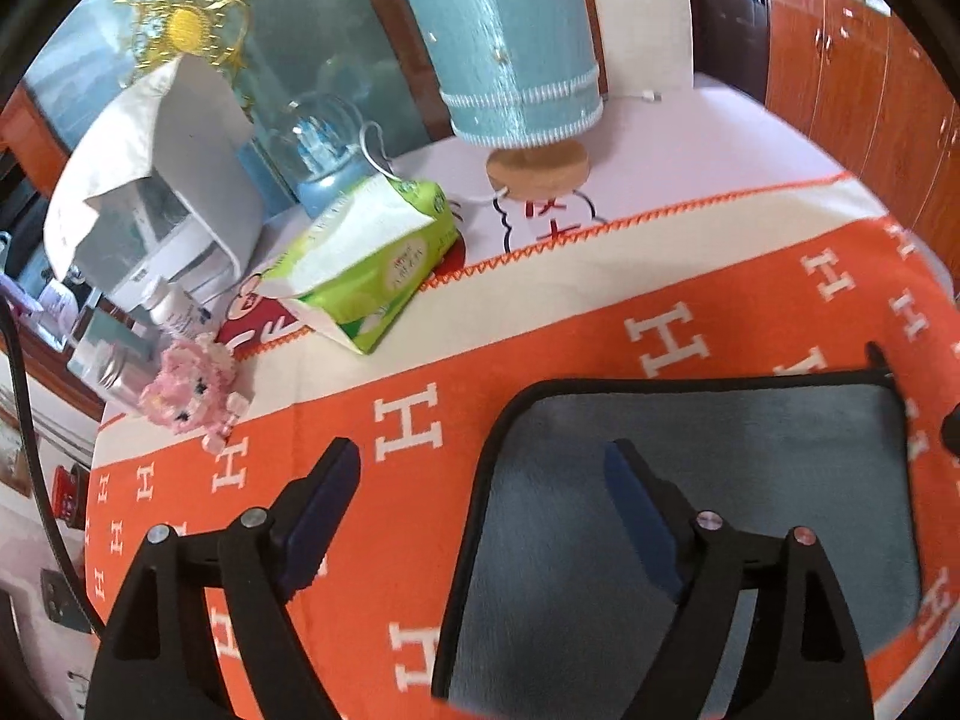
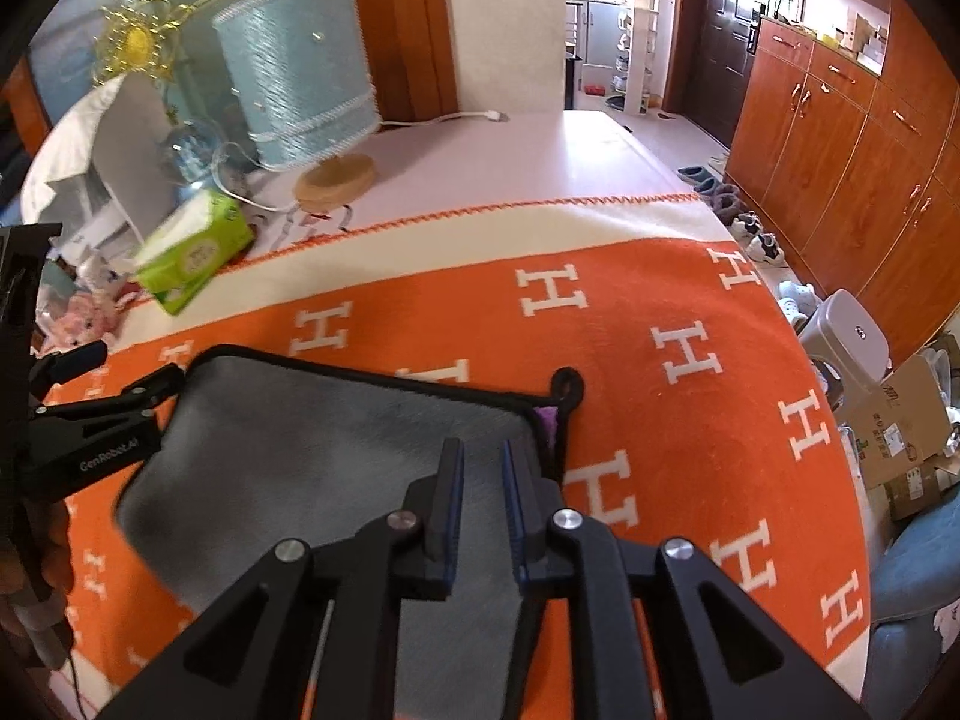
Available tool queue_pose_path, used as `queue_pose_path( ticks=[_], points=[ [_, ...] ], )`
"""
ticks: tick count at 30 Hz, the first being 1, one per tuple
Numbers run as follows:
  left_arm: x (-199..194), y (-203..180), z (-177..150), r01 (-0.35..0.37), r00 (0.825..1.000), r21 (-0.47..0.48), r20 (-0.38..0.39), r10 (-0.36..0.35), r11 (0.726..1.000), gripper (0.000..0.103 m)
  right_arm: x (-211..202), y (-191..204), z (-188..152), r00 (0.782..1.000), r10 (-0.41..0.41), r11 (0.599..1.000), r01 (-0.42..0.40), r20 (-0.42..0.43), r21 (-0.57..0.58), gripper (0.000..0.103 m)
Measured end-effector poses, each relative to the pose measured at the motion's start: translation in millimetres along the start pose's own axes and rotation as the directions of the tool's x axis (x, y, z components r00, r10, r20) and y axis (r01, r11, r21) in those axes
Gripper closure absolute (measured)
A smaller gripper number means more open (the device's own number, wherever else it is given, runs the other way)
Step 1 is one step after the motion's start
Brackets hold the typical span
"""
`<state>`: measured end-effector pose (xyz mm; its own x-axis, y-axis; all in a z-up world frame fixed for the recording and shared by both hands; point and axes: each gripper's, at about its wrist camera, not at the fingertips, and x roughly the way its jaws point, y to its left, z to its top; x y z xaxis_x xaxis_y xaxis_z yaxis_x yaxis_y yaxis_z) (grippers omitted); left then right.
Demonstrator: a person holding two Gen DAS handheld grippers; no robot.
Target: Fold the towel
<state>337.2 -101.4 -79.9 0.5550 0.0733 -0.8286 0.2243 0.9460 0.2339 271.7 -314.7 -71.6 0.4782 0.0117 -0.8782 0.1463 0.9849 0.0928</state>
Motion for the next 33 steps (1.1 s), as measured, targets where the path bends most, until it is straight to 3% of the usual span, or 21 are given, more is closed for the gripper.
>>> queue_pose_path(
  ticks=[5, 7, 10, 17, 33],
  points=[
    [-46, 9, -10, 0.013, 0.999, -0.040, 0.045, -0.011, 0.999, 0.019, -38, 17, -11, 1.000, 0.011, 1.000, -0.011, 0.028, -0.028, 0.085],
    [-66, 11, -18, 0.026, 0.998, -0.052, 0.062, -0.023, 0.998, 0.017, -53, 21, -18, 0.999, 0.019, 0.999, -0.018, 0.041, -0.029, 0.074],
    [-92, 14, -34, 0.048, 0.996, -0.066, 0.080, -0.042, 0.997, 0.015, -73, 26, -30, 0.998, 0.031, 0.999, -0.029, 0.059, -0.030, 0.065],
    [-138, 23, -79, 0.123, 0.990, -0.095, 0.078, -0.116, 0.988, 0.013, -109, 30, -65, 0.995, 0.068, 0.997, -0.065, 0.076, -0.035, 0.064],
    [-221, 38, -177, 0.120, 0.988, -0.158, 0.113, -0.103, 0.980, 0.013, -171, 46, -132, 0.986, 0.131, 0.991, -0.127, 0.105, -0.046, 0.064]
  ],
)
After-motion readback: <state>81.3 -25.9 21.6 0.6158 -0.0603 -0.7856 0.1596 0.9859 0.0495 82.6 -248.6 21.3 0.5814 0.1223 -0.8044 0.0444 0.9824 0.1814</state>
